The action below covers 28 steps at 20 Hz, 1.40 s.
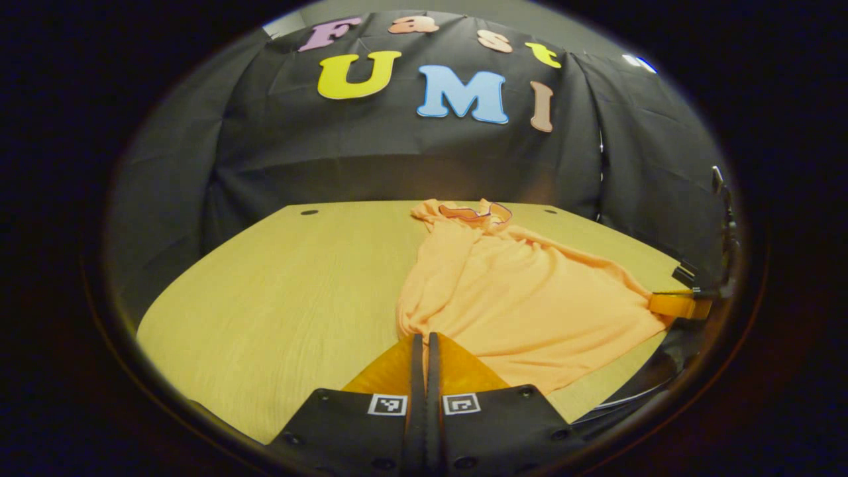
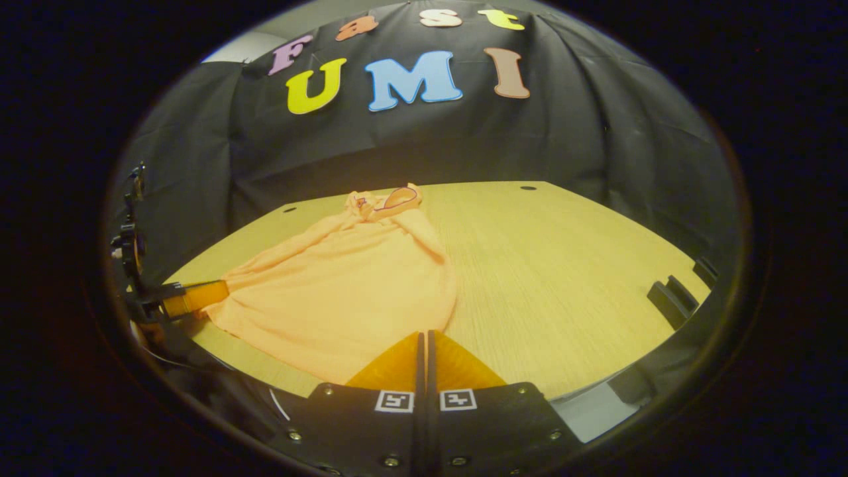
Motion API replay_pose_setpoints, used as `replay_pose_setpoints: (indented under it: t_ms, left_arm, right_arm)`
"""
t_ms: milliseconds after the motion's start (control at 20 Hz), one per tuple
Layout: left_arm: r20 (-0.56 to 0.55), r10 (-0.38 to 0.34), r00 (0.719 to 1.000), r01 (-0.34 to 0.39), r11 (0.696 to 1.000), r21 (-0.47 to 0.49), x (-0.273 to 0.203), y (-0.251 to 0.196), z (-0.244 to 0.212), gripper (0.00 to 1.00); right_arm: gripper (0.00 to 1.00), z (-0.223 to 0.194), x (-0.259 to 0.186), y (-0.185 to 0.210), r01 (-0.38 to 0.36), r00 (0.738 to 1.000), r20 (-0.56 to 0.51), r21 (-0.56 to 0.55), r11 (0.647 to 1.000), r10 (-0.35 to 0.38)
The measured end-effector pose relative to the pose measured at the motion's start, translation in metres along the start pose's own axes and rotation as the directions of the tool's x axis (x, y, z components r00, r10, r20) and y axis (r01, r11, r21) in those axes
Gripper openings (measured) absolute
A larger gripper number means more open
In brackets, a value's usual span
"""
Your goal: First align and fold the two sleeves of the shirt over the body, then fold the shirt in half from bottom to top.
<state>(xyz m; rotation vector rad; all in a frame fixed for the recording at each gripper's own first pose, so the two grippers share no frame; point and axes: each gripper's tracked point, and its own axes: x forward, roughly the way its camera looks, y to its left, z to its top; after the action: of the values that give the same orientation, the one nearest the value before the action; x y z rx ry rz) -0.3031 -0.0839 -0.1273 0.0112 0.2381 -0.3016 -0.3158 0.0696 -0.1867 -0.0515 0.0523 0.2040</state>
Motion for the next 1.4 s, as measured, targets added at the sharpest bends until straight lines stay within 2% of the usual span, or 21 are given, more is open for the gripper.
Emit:
replay_pose_setpoints:
  t_ms: [100, 250, 500, 650, 850, 1050, 1400]
  left_arm:
    - [-0.021, 0.009, 1.0, -0.009, 1.0, 0.028, 0.003, 0.0, 0.002, 0.05]
    - [-0.032, 0.016, 0.999, -0.016, 1.0, -0.001, 0.006, 0.005, 0.019, 0.06]
    - [-0.019, 0.013, 1.0, -0.014, 0.999, -0.047, 0.022, 0.018, 0.074, 0.05]
    - [0.023, 0.017, 1.0, -0.017, 0.999, -0.028, 0.037, 0.028, 0.119, 0.07]
    - [0.034, 0.026, 0.999, -0.025, 0.999, -0.045, 0.066, 0.044, 0.163, 0.05]
    - [0.082, 0.053, 0.995, -0.053, 0.999, -0.004, 0.096, 0.059, 0.207, 0.05]
    - [0.131, 0.003, 0.991, -0.005, 1.0, 0.018, 0.186, 0.073, 0.294, 0.05]
  right_arm:
    - [0.0, 0.006, 0.001, 0.001, 0.005, 1.0, -0.004, -0.021, 1.0, -0.005]
    - [0.0, 0.028, 0.003, 0.007, -0.004, 1.0, 0.018, -0.061, 0.998, 0.005]
    - [0.0, 0.087, 0.02, 0.016, -0.016, 0.997, 0.073, -0.156, 0.988, 0.028]
    - [0.0, 0.129, 0.037, 0.02, -0.015, 0.993, 0.114, -0.206, 0.978, 0.039]
    - [0.0, 0.178, 0.065, 0.025, -0.02, 0.989, 0.138, -0.221, 0.975, 0.051]
    - [0.0, 0.23, 0.094, 0.035, -0.047, 0.98, 0.176, -0.228, 0.973, 0.088]
    - [0.0, 0.346, 0.158, 0.033, -0.035, 0.954, 0.286, -0.202, 0.979, 0.093]
